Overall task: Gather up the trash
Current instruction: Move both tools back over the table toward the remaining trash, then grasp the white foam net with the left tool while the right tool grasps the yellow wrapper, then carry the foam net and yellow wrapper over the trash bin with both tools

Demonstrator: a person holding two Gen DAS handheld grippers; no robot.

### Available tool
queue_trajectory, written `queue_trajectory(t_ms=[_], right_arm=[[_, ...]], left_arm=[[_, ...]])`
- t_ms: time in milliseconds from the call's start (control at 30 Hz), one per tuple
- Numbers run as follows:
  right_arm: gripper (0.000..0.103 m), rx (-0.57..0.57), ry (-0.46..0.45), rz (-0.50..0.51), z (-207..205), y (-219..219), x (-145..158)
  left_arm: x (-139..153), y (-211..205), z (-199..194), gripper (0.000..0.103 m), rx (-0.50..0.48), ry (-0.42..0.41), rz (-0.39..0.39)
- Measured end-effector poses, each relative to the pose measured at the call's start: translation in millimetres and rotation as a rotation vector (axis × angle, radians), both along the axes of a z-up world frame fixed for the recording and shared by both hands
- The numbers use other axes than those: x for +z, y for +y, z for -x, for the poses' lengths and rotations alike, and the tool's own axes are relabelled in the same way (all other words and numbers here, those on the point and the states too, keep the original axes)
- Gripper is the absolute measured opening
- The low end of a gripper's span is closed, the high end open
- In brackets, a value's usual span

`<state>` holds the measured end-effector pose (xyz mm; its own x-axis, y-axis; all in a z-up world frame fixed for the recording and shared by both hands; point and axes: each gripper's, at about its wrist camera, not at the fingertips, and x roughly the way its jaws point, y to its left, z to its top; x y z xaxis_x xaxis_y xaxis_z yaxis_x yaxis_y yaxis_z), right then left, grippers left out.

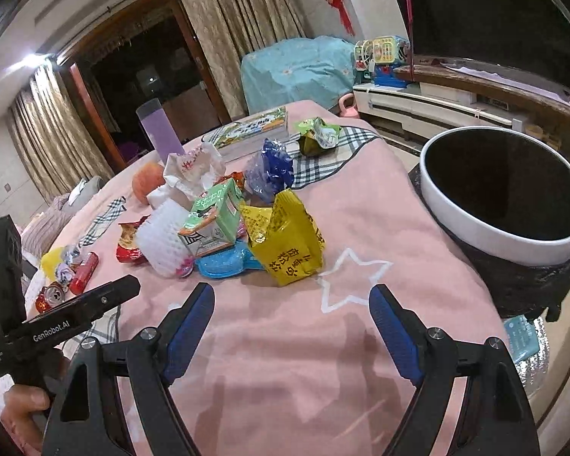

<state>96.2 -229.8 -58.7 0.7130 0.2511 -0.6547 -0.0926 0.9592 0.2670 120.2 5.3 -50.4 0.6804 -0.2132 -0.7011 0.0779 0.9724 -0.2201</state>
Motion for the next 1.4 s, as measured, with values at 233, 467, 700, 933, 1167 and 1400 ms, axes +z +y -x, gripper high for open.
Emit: queue_trajectory(t_ms=[233,467,700,933,1167,1400], right_arm=[[0.085,-0.014,0.025,0.0,-16,1,-2],[0.084,0.005,0.053,0.023,-35,9,-5],[0.072,0.007,0.095,0.028,-51,13,-14],[0.043,0.033,0.101,0.038,-53,16,-18],[0.04,0.027,0.068,0.038,-43,13,-10],[0.04,0.022,0.049,0.017,-27,-1,-1]], left_arm=[[-5,2,-19,0.077,0.004,0.025,0.013],[-7,-3,-35,0.073,-0.003,0.024,-0.006],[-17,-15,-50,0.042,-0.054,0.064,-0.016],[-15,-18,-45,0.021,-0.08,0.042,-0.018],[-7,-19,-20,0.02,-0.096,0.017,-0.007],[10,-31,5,0.02,-0.137,-0.024,0.014]])
